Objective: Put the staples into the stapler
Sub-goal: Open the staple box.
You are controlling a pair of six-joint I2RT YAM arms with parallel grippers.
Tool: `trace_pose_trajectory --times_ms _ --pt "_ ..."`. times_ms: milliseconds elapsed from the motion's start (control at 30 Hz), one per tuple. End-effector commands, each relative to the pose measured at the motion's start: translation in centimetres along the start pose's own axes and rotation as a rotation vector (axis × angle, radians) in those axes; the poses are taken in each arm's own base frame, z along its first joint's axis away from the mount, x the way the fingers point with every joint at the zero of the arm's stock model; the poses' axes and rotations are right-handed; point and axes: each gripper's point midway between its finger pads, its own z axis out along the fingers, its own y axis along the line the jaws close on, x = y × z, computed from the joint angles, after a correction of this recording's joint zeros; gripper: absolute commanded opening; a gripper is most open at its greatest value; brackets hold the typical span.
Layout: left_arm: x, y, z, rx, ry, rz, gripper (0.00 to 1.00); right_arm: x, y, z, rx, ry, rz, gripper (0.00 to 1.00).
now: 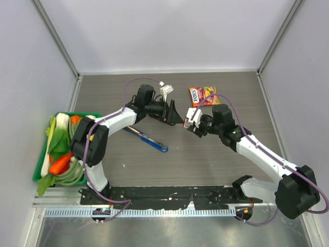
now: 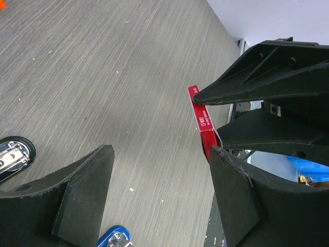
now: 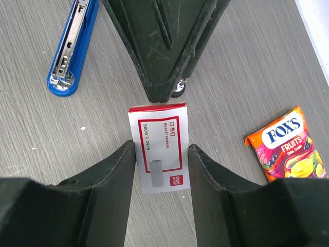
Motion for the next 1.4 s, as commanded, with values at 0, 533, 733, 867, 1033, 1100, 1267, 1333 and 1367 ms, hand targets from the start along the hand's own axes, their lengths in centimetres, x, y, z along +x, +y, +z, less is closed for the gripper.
trace_pose_trajectory --times_ms 0,533,733,867,1033,1100,1267,1333,1367 --pt "-1.4 -1.1 0.6 0.052 -0.022 0.042 0.79 -1.2 -0.7 -0.1 0.028 -0.055 -0.022 0.48" --pt "-0.1 -1.5 1.8 0.078 0.020 0.032 0.78 -1.6 -0.7 0.1 0.022 -0.075 -0.023 0.48" --pt "1.1 -1.2 2.8 0.076 0.059 0.018 0.78 -1.8 -0.7 0.0 0.023 -0.083 -0.025 0.48" --pt "1.8 -0.8 3.1 0.065 0.074 0.011 0.75 -2.0 -0.8 -0.1 0.032 -0.092 -0.028 0.48" --pt "2.6 -0.2 3.7 0.055 0.095 -0.009 0.70 -2.1 -0.8 -0.2 0.033 -0.096 -0.028 0.48" --pt "2.5 -0.2 3.8 0.059 0.096 -0.013 0.70 -2.0 -0.7 -0.1 0.028 -0.094 -0.027 0.48" --pt "3.2 -0.5 4.6 0.077 0.120 -0.022 0.69 -1.4 -0.5 0.1 0.022 -0.083 -0.025 0.48" --pt "3.5 -0.7 4.9 0.082 0.127 -0.025 0.69 -1.6 -0.5 0.0 0.024 -0.092 -0.030 0.48" --pt "3.7 -0.7 5.1 0.085 0.134 -0.032 0.69 -1.5 -0.3 0.1 0.020 -0.090 -0.028 0.48"
